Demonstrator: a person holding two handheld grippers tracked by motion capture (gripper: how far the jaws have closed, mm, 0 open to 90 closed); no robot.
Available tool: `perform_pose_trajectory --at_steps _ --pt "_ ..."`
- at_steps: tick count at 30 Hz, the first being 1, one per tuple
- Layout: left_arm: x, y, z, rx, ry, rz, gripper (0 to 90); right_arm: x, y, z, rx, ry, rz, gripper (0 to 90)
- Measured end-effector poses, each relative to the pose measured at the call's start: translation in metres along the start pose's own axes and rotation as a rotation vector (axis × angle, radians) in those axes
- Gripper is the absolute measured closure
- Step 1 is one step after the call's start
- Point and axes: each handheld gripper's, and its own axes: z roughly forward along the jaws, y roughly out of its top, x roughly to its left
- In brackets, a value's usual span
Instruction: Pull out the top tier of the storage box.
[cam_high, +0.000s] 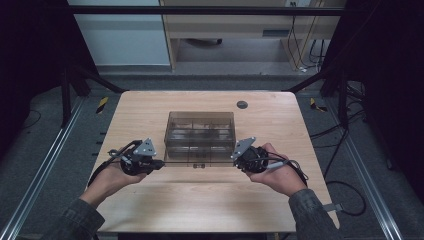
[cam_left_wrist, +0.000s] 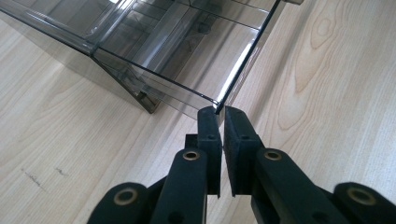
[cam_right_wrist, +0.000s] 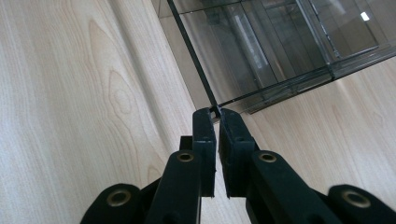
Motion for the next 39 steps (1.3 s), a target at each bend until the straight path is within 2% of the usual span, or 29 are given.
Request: perform_pose_trajectory --at_steps 4,20,21,22,23,24,25,39 --pt "-0.003 0.001 0.0 0.004 0.0 0.012 85.0 0.003 -0.001 -0.001 0.003 -0.003 -0.007 85.5" --pt "-0.011 0.0 -0.003 0.008 -0.009 0.014 85.3 0.009 -0.004 -0.003 -0.001 0.009 -0.009 85.7" --pt "-0.014 -0.001 -0.002 0.008 -0.065 -0.021 85.3 0.009 -0.005 -0.003 -0.003 0.009 -0.008 85.7" --pt "-0.007 0.001 -0.003 0.008 -0.015 0.062 85.3 0.009 -0.005 -0.003 -0.004 0.009 -0.005 85.7" --pt "-0.011 0.0 -0.001 0.009 -0.076 0.02 85.4 0.009 -0.005 -0.003 -0.005 0.009 -0.005 85.7" --pt "-0.019 -0.001 -0.001 0.005 -0.082 -0.077 85.4 0.009 -0.006 -0.003 -0.004 0.009 -0.007 85.7" --pt "-0.036 -0.003 -0.002 0.013 -0.097 -0.319 85.4 0.01 -0.006 -0.002 -0.006 0.008 -0.002 85.7" --pt "-0.037 -0.004 -0.002 0.019 -0.103 -0.308 85.5 0.013 -0.007 -0.002 -0.008 0.014 -0.002 85.7"
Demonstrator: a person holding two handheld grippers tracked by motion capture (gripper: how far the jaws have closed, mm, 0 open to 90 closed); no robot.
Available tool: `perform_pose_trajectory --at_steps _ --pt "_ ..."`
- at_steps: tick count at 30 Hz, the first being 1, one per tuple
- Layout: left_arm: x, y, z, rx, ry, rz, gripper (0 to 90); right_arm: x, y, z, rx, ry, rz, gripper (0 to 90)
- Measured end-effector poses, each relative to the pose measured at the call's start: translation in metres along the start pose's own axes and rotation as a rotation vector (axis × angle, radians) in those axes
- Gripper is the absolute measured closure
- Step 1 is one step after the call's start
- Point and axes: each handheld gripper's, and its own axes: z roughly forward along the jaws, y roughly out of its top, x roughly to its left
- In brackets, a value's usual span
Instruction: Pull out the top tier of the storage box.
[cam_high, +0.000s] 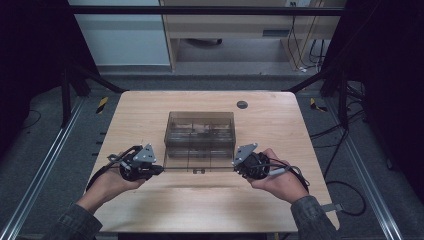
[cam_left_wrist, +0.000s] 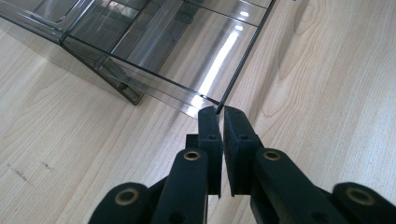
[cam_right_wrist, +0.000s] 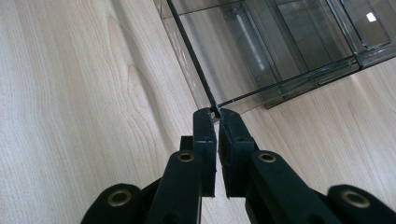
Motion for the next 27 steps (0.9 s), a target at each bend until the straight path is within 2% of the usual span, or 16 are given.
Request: perform_pose_trajectory --at_steps 3,4,5,27 --pt "0.0 -0.0005 0.0003 0.001 -0.001 -0.002 85.5 0.0007 -0.0002 0.0005 -0.002 -0.002 0.001 85.8" --pt "0.0012 -0.0002 0.0011 -0.008 0.001 0.014 85.5 0.001 -0.0004 0.0007 -0.003 0.001 0.001 85.8" --pt "0.0002 -0.0005 0.0006 0.002 -0.003 0.0 85.5 0.0011 -0.0007 0.001 -0.003 0.003 0.0 85.8" --pt "-0.0002 -0.0049 0.0048 -0.004 -0.011 -0.002 85.2 0.0019 -0.0035 0.0044 -0.001 0.013 0.005 86.1"
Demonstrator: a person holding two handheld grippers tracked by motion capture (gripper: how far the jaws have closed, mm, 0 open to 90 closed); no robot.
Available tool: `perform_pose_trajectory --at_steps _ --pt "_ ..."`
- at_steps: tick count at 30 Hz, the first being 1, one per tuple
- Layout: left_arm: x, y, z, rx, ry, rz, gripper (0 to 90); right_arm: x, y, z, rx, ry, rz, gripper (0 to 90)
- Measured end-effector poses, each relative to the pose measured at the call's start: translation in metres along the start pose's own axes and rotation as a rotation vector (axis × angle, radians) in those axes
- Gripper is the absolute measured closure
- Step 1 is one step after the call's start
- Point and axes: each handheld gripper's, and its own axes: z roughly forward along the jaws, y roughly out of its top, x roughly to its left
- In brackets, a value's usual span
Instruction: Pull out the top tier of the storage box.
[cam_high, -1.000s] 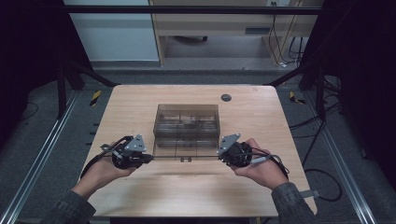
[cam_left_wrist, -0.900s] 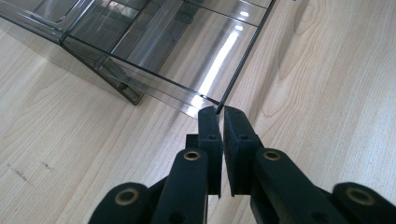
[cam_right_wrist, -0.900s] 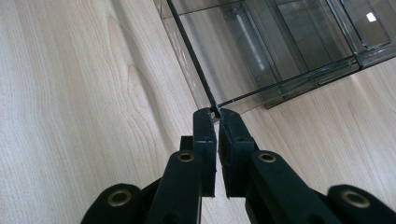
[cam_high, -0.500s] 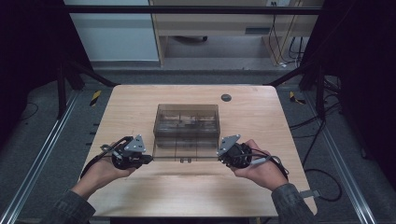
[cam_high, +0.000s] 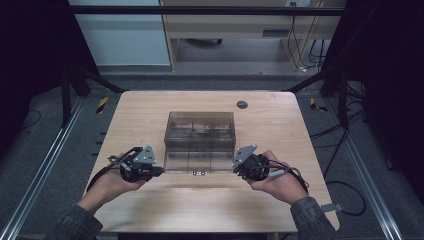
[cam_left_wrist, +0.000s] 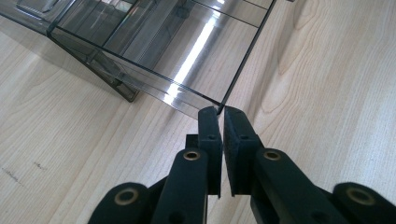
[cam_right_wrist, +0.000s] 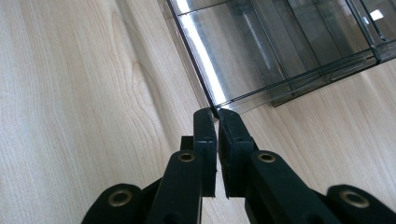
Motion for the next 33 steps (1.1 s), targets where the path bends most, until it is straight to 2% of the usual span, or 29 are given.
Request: perform_pose_trajectory --at_steps 9,14,20,22,28,33 --pt "0.0 -0.002 0.0 -0.013 -0.004 -0.007 81.0 0.0 0.0 0.0 -0.002 0.006 0.009 83.4" --pt "0.0 -0.005 -0.001 -0.012 0.001 -0.01 74.2 -0.001 -0.001 -0.001 -0.013 0.015 0.016 80.0" --pt "-0.001 -0.009 -0.003 -0.019 0.016 -0.029 59.6 0.0 -0.003 -0.002 -0.008 0.019 0.019 74.7" --pt "-0.001 -0.012 -0.004 -0.023 0.029 -0.043 50.4 -0.001 -0.004 -0.004 -0.002 0.019 0.026 72.3" --pt "0.001 -0.021 -0.005 -0.046 0.06 -0.095 34.8 -0.004 -0.012 -0.006 0.013 0.021 0.046 65.1" --pt "0.001 -0.028 -0.004 -0.052 0.085 -0.131 21.6 -0.008 -0.019 -0.008 0.018 0.01 0.066 55.0"
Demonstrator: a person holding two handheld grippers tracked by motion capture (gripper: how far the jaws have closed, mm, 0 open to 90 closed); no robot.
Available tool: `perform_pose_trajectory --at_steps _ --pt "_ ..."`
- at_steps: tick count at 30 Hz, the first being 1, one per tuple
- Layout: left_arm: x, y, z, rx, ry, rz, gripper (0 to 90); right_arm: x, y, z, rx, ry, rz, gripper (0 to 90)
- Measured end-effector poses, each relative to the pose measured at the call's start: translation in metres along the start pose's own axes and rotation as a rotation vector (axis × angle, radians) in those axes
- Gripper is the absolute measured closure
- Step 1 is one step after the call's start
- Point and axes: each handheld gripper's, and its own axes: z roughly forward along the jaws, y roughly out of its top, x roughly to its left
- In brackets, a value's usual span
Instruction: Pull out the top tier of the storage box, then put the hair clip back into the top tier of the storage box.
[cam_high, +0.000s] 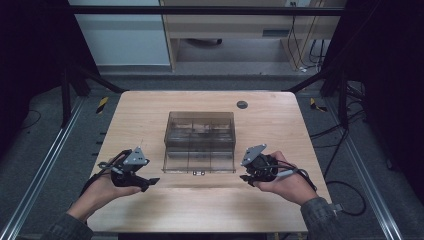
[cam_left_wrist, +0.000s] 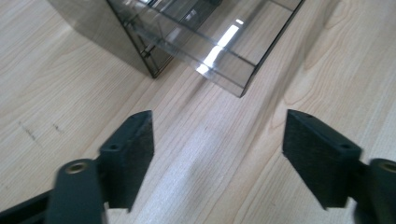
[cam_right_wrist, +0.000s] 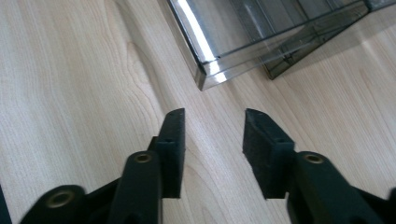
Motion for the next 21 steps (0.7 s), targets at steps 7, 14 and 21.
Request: perform_pose_trajectory --at_steps 7,14,21 --pt "0.003 -0.01 0.001 -0.02 0.023 -0.088 9.1 -0.007 -0.007 -0.002 0.015 -0.013 0.052 39.5" --pt "0.007 -0.022 0.0 -0.047 0.091 -0.141 5.9 -0.025 -0.025 -0.003 0.038 -0.088 0.152 30.2" --pt "0.018 -0.034 0.001 -0.079 0.163 -0.204 5.8 -0.047 -0.046 -0.005 0.089 -0.132 0.252 28.1"
